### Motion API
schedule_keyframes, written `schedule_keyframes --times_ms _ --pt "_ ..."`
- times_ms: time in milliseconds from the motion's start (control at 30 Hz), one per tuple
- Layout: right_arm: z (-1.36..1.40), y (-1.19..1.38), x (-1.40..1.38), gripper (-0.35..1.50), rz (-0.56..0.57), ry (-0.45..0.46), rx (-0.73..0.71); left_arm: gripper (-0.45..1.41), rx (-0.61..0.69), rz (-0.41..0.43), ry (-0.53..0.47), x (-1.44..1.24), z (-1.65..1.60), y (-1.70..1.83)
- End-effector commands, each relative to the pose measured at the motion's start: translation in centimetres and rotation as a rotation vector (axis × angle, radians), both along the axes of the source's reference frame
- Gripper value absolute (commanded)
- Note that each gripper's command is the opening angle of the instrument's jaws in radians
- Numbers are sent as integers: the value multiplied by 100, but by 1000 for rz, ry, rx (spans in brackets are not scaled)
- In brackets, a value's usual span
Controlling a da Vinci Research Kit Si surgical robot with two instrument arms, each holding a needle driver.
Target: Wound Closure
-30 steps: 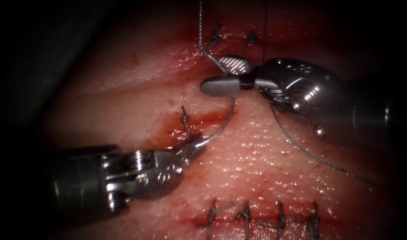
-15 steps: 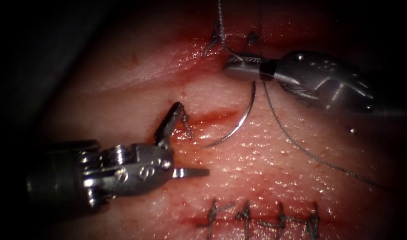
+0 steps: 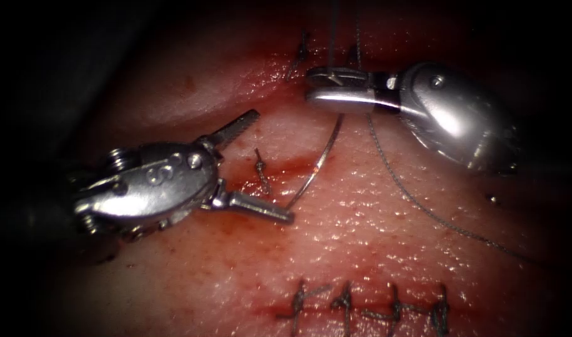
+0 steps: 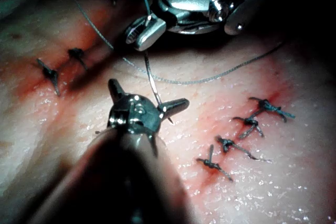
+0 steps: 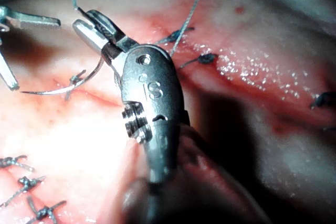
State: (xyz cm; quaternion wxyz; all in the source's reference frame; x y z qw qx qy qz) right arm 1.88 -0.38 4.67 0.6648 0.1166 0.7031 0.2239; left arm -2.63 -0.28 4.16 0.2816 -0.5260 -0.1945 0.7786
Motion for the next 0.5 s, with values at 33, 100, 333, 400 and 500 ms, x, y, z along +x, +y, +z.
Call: schedule_keyframes --times_ms 33,100,333,400,500 --pt "4 -4 12 -35 -20 23 -15 109 18 5 -14 -7 9 2" --pt "4 -4 14 -35 -27 33 -33 108 54 14 -40 -8 16 6" --pt "4 -4 17 -35 -46 62 -100 96 234 87 -168 -19 40 9" --pt "4 -4 18 -35 -45 61 -112 96 266 116 -177 -24 42 5" --pt "3 -5 20 -35 -48 67 -131 94 273 159 -192 -30 41 0"
